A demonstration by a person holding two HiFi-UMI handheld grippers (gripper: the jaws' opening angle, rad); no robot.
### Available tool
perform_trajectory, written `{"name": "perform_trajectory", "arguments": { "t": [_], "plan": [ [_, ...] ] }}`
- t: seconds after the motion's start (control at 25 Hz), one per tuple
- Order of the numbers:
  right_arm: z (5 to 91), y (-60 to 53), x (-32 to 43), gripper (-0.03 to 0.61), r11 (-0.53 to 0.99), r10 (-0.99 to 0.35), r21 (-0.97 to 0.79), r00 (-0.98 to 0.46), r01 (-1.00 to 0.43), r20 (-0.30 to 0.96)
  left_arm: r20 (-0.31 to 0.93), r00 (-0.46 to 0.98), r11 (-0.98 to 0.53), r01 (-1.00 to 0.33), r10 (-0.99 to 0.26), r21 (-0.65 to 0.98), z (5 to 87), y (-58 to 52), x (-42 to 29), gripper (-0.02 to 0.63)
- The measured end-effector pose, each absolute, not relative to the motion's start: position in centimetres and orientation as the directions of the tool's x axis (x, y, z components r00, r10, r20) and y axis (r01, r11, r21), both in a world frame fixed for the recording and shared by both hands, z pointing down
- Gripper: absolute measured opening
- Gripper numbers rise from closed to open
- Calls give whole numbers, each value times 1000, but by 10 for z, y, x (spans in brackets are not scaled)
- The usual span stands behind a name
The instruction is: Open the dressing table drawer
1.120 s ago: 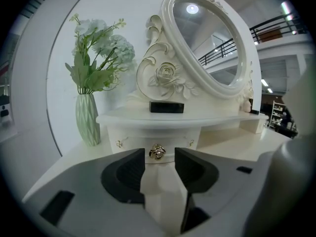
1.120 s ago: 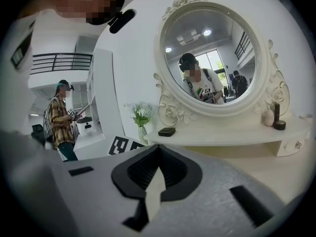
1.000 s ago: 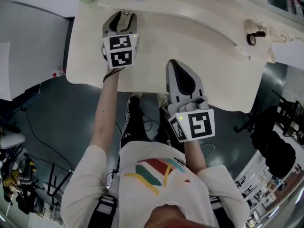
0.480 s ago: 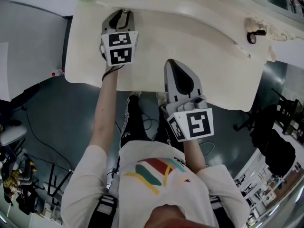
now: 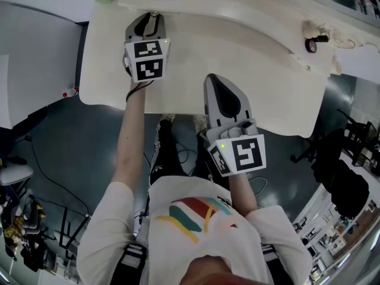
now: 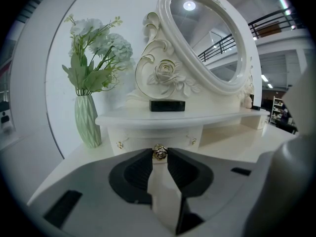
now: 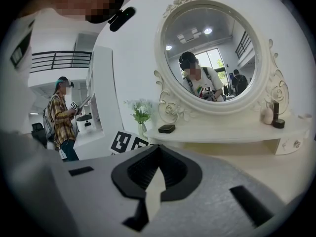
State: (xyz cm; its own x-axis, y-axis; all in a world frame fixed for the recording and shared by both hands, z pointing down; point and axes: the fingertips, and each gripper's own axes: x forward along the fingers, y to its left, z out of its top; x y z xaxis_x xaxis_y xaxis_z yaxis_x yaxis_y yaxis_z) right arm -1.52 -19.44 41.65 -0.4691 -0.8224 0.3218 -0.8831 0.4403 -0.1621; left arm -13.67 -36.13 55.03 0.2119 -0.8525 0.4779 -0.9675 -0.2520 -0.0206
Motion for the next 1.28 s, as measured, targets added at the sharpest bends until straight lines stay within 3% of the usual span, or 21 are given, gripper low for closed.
{"name": "perform_trajectory", "arguments": {
  "t": [1.28],
  "plan": [
    [387,-181,-25,0,484,-817,-117,-496,-867,295,518,216,-250,-968,-828,5,555,-327,-138,87]
  ]
}}
